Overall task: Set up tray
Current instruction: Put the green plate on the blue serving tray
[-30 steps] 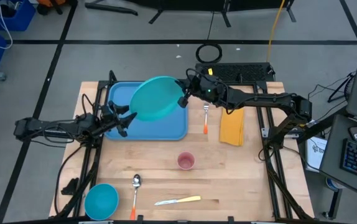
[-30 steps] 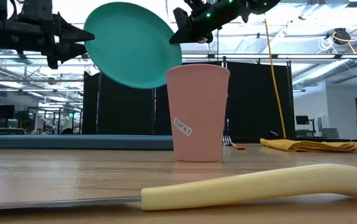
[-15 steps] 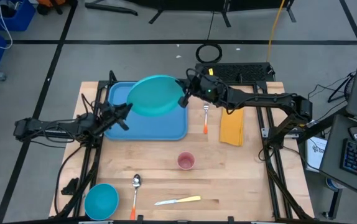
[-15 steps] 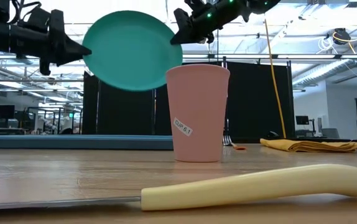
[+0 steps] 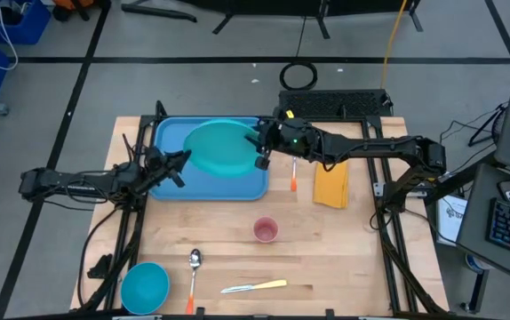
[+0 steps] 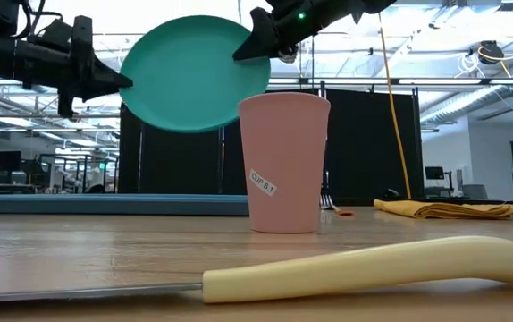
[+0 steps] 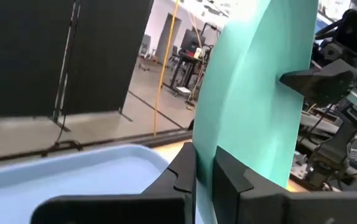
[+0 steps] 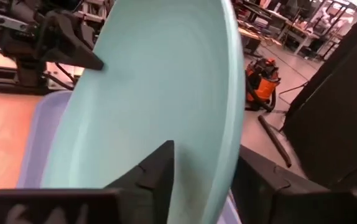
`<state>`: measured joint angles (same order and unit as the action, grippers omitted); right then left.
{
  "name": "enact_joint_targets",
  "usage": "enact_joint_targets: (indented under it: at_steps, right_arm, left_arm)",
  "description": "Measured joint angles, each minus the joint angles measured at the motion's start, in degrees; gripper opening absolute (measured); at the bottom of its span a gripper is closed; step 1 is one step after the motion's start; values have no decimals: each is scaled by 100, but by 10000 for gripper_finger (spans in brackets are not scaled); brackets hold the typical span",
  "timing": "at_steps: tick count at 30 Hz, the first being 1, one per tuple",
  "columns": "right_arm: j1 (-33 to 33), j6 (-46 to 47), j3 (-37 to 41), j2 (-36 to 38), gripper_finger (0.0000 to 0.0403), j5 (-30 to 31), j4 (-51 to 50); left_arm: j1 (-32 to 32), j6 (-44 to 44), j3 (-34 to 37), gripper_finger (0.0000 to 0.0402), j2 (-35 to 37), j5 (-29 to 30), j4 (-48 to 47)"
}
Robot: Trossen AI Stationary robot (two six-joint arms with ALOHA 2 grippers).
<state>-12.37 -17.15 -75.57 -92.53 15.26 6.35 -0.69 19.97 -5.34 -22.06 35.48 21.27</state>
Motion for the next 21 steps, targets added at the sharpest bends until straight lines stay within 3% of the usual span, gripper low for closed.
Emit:
enact_joint_targets:
  at_steps: [8,21]
  right_arm:
    - [27,-455,0,0,180,117,-162]
    - [17,-717,2,0,185,120,-773]
  left_arm:
    - [0,840,0,17,2,16,-570]
    - [4,2087,-2,15,4,122,-1364]
